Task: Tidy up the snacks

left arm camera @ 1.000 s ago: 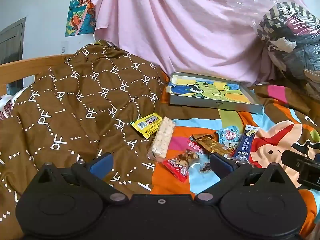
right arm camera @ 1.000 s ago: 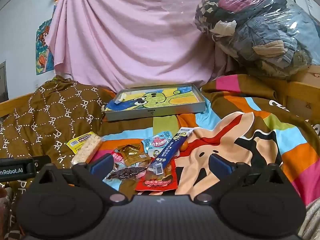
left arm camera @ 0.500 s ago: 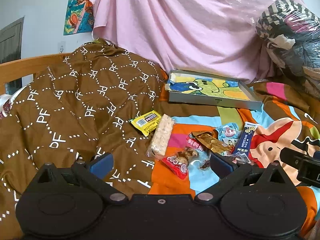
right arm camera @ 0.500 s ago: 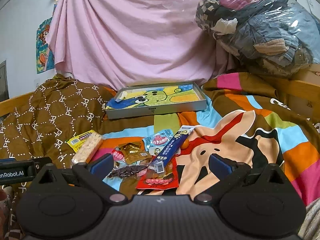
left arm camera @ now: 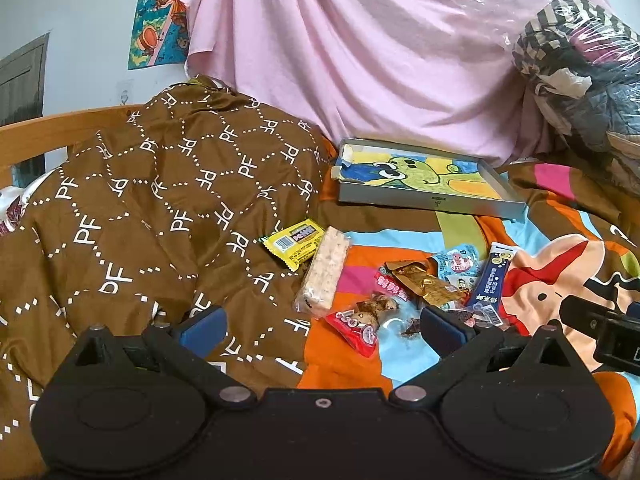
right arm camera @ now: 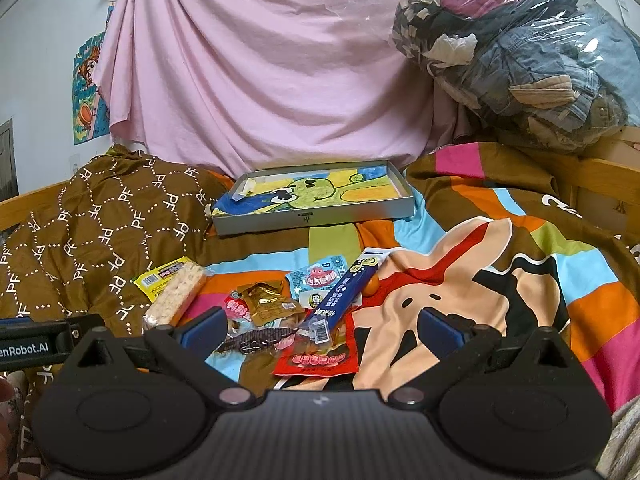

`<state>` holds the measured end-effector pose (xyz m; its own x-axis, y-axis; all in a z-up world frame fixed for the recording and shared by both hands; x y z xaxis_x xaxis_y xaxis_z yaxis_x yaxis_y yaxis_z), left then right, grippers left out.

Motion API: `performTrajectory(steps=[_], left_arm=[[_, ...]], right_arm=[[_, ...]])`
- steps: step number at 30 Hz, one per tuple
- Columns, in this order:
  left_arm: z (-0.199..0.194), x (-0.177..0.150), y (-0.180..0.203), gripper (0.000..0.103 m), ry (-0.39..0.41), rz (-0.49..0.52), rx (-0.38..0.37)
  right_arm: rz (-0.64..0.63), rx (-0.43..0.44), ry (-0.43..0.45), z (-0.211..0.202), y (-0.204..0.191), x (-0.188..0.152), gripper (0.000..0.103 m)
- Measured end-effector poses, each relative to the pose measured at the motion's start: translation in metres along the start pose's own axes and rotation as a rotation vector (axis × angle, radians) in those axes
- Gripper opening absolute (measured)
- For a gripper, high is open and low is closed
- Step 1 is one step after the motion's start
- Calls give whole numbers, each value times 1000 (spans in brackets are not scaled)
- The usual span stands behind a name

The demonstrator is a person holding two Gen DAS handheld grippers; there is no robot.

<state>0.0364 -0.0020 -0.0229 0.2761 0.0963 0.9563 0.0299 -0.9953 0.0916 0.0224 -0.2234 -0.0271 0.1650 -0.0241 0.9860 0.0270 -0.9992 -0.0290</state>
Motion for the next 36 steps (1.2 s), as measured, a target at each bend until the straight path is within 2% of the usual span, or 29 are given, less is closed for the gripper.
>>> performTrajectory(steps=[14, 27, 36], left_arm=[[0, -1, 1, 102, -4, 0, 1], [2, -4, 2, 102, -15, 7, 22], [10, -9, 2, 102, -63, 2, 44]], right_arm=[[-3, 1, -7, 2, -3, -2, 103], [-13, 14, -60, 8, -6, -6, 103], [-34, 15, -90, 12, -9, -6, 103]])
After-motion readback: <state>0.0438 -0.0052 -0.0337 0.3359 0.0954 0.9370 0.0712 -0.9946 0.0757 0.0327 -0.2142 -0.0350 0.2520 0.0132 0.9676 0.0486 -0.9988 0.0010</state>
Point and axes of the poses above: each gripper's, at about its wrist camera, not at the fingertips, and z roughly the way its jaws point, y to its right, x to its top, the point moved 4 cm from there along z, roughly the way its jaws point, and after that the axes turned 8 degrees about y, right-handed, at the moved point
